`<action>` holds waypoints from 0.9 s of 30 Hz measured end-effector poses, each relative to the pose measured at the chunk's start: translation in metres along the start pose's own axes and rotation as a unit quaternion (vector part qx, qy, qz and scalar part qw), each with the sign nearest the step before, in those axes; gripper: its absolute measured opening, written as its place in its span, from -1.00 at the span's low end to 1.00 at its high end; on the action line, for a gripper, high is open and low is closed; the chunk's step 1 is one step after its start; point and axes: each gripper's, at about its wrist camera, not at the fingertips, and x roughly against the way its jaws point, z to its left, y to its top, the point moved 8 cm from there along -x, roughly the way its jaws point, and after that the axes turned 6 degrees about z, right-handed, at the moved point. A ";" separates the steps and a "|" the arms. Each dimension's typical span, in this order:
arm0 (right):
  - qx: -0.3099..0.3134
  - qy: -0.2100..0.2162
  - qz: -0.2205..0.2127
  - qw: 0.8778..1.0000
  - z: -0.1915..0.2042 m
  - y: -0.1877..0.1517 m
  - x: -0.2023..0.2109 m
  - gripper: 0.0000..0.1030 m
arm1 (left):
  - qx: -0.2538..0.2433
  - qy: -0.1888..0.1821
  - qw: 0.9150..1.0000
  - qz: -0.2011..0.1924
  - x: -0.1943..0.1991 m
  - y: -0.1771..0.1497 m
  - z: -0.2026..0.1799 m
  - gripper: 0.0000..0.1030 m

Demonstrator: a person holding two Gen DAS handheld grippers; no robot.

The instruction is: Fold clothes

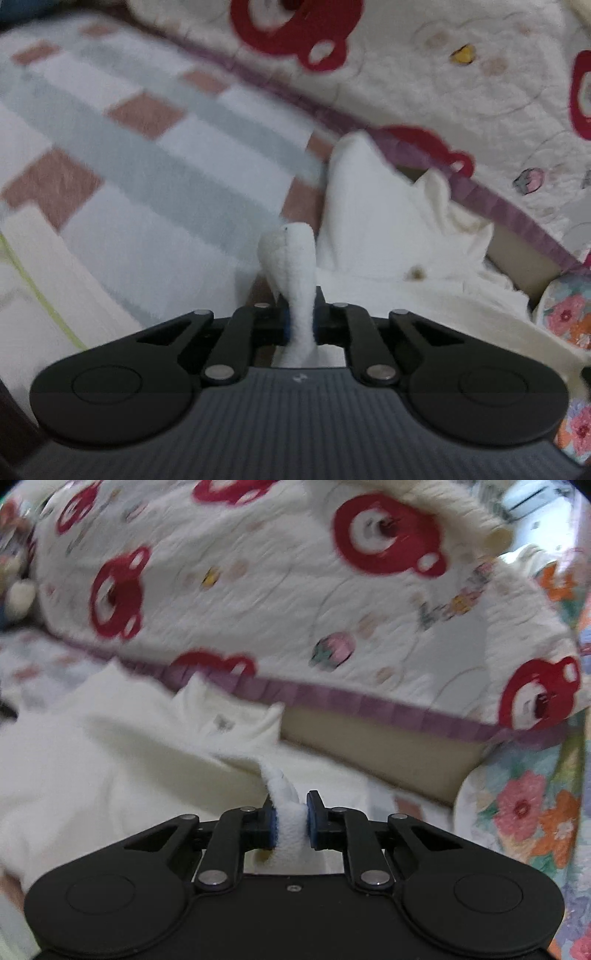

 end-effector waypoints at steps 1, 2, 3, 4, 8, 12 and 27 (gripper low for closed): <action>-0.007 -0.008 -0.010 1.000 -0.005 0.006 0.004 -0.69 | -0.008 -0.001 1.000 -0.011 0.004 0.003 -0.003 -0.83; -0.012 -0.020 -0.017 1.000 -0.011 0.012 0.007 -0.69 | -0.018 0.004 1.000 -0.015 0.005 0.004 -0.007 -0.83; -0.006 -0.030 -0.017 0.999 -0.014 0.015 0.008 -0.69 | -0.027 0.009 0.999 -0.019 0.005 0.005 -0.010 -0.83; 0.012 -0.043 -0.009 0.999 -0.015 0.016 0.006 -0.70 | -0.037 0.015 0.999 -0.023 0.006 0.006 -0.013 -0.83; 0.046 -0.067 0.012 0.997 -0.008 0.000 -0.007 -0.71 | -0.075 0.035 0.996 -0.038 0.008 0.010 -0.026 -0.83; 0.041 -0.069 0.025 0.996 0.001 -0.015 -0.017 -0.72 | -0.114 0.056 0.990 -0.054 0.011 0.015 -0.038 -0.85; -0.091 -0.072 -0.021 0.993 -0.112 0.071 -0.118 -0.64 | -0.304 0.094 0.932 -0.171 -0.013 0.139 -0.175 -0.27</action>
